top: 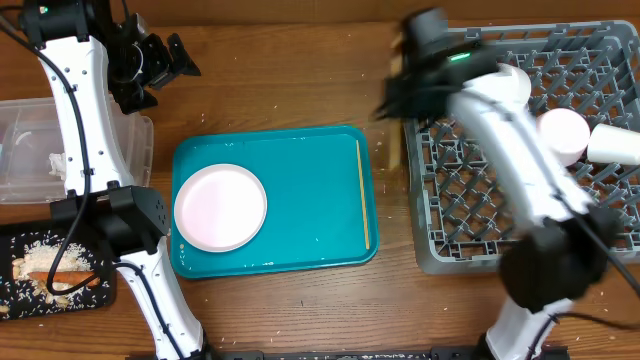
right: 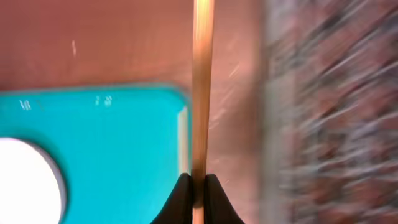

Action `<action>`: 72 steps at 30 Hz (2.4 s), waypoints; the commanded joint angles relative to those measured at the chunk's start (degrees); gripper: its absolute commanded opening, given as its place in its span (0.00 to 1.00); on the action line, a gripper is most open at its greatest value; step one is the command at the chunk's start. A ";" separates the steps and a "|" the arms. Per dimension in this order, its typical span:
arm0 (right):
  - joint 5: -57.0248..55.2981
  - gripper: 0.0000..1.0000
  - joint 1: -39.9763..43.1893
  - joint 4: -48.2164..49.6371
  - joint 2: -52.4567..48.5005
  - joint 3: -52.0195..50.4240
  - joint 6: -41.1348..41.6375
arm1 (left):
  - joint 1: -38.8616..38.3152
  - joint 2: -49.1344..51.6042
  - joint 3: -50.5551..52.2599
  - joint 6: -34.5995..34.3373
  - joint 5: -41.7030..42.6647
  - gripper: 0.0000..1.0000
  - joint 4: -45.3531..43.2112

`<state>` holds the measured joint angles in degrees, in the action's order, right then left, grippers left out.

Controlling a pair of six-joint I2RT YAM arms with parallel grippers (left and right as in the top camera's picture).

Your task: Sort waste into correct bins and load items into the dishwasher

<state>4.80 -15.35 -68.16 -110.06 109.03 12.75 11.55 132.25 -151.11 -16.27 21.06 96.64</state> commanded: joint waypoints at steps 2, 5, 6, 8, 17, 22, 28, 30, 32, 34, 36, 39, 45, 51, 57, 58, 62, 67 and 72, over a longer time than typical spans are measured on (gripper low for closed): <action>5.20 0.04 9.66 0.02 2.84 1.27 -13.20 | -0.33 0.28 0.09 0.87 0.81 1.00 0.00; 9.51 0.04 13.38 1.62 2.19 -0.26 -15.93 | -0.33 0.28 0.09 0.87 0.81 1.00 0.00; 11.50 0.04 14.19 2.86 1.97 -1.16 -16.52 | -0.33 0.28 0.09 0.87 0.81 1.00 0.00; 14.01 0.04 14.91 4.96 1.46 -2.73 -17.38 | -0.33 0.28 0.09 0.87 0.81 1.00 0.00; 14.29 0.08 13.75 9.22 -4.83 -4.98 -17.27 | -0.28 0.28 0.09 0.87 0.81 1.00 0.00; 13.94 0.31 13.75 9.20 -6.01 -5.05 -17.05 | -0.33 0.28 0.09 0.87 0.81 1.00 0.00; 13.73 0.53 13.75 7.96 -5.92 -4.90 -14.08 | -0.28 0.28 0.09 0.87 0.81 1.00 -0.02; 13.77 0.52 13.75 6.03 -5.73 -3.58 -12.28 | -0.28 0.28 0.09 0.87 0.81 1.00 -0.02; 14.23 0.51 13.42 4.31 -5.09 -1.95 -10.34 | -0.33 0.28 0.09 0.87 0.81 1.00 0.00; 14.67 0.51 12.31 2.80 -3.72 -0.63 -9.46 | -0.33 0.28 0.09 0.87 0.81 1.00 0.00; 14.45 0.51 10.29 1.40 -1.90 0.11 -9.44 | -0.33 0.28 0.09 0.87 0.81 1.00 0.00; 12.13 0.54 5.92 0.48 0.15 0.11 -5.86 | -0.33 0.28 0.09 0.87 0.81 1.00 -0.02; 0.57 0.67 -5.38 -0.92 -0.83 -2.32 2.21 | -0.33 0.28 0.09 0.87 0.81 1.00 -0.02; -3.82 0.79 -13.38 1.33 -4.11 -8.79 7.87 | -0.33 0.28 0.09 0.87 0.81 1.00 0.00; -3.52 0.79 -15.45 2.19 -10.58 -12.13 8.55 | -0.33 0.28 0.09 0.87 0.81 1.00 0.00; -3.06 0.79 -15.52 2.21 -11.30 -12.24 8.55 | -0.33 0.28 0.09 0.87 0.81 1.00 0.00; -1.27 0.79 -15.72 2.25 -13.57 -12.26 8.55 | -0.35 0.28 0.09 0.87 0.81 1.00 0.00; -0.68 0.79 -15.76 2.29 -13.99 -12.33 8.55 | -0.33 0.28 0.09 0.87 0.81 1.00 -0.02; -0.48 0.77 -15.78 2.97 -14.10 -12.33 8.55 | -0.35 0.31 0.09 0.87 0.81 1.00 -0.02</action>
<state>3.81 -30.89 -65.71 -124.18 96.73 20.95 11.55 132.25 -151.11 -16.27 21.06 96.64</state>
